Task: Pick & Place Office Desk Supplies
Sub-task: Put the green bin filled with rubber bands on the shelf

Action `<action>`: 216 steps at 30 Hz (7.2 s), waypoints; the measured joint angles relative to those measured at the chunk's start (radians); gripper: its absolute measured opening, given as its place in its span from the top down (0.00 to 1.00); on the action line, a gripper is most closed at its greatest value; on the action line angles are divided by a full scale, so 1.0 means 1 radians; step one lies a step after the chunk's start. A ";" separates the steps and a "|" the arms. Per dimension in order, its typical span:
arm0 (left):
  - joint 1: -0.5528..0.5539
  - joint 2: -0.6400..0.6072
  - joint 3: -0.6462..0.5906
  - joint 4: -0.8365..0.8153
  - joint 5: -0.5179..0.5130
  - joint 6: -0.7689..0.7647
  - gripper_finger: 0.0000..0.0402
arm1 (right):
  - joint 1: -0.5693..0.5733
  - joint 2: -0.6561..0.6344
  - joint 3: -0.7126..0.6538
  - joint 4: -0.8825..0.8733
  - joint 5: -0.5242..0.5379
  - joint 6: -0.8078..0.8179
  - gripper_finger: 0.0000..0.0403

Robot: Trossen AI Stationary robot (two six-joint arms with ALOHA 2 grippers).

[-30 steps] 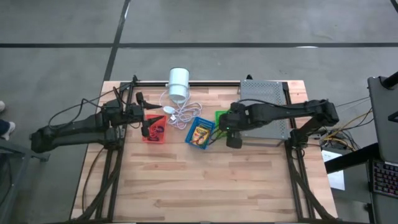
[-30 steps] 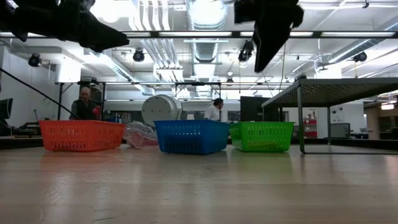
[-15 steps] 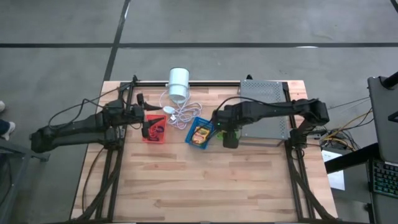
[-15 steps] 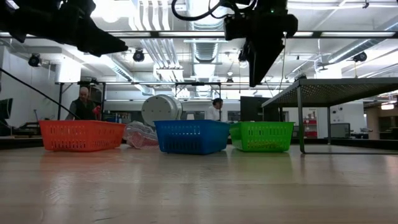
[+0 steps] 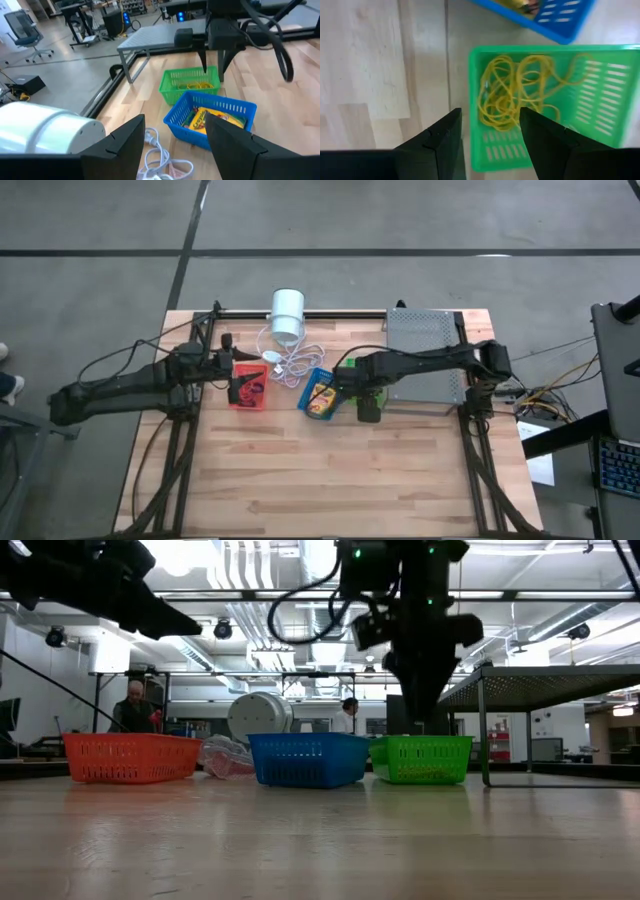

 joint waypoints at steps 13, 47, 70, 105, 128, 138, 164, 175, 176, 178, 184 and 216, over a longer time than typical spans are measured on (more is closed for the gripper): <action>0.000 0.001 0.000 -0.033 0.000 0.000 0.47 | 0.000 0.056 -0.033 0.040 -0.046 -0.012 0.51; 0.000 0.001 0.000 -0.032 0.000 0.000 0.47 | -0.001 0.056 -0.058 0.087 0.036 -0.003 0.96; 0.001 0.001 0.000 -0.032 0.000 0.000 0.47 | 0.000 0.041 0.053 -0.031 0.215 -0.001 0.97; 0.000 0.001 0.000 -0.032 0.000 0.000 0.47 | -0.275 0.037 0.747 -0.502 0.352 0.457 0.97; 0.000 0.001 0.000 -0.032 0.000 0.000 0.47 | -0.576 0.007 0.632 -0.502 0.153 0.650 0.97; 0.000 0.000 0.000 -0.032 0.000 0.000 0.47 | -0.592 -0.078 0.525 -0.501 0.065 0.732 0.97; 0.000 0.001 0.000 -0.032 0.000 0.000 0.47 | -0.596 -0.176 0.272 -0.454 0.088 0.878 0.97; 0.000 0.001 0.000 -0.032 0.000 0.000 0.47 | -0.642 -0.125 0.296 -0.433 0.088 0.963 0.97; 0.000 0.001 0.000 -0.032 0.000 0.000 0.47 | -0.647 -0.125 0.296 -0.433 0.087 0.999 0.97; 0.000 0.001 0.000 -0.032 0.000 0.000 0.47 | -0.655 -0.125 0.296 -0.428 0.082 1.017 0.97; 0.000 0.001 0.000 -0.032 0.000 0.000 0.47 | -0.674 -0.125 0.296 -0.379 0.042 0.954 0.97; 0.000 0.001 0.000 -0.032 0.000 0.000 0.47 | -0.692 -0.125 0.247 -0.335 0.009 0.878 0.88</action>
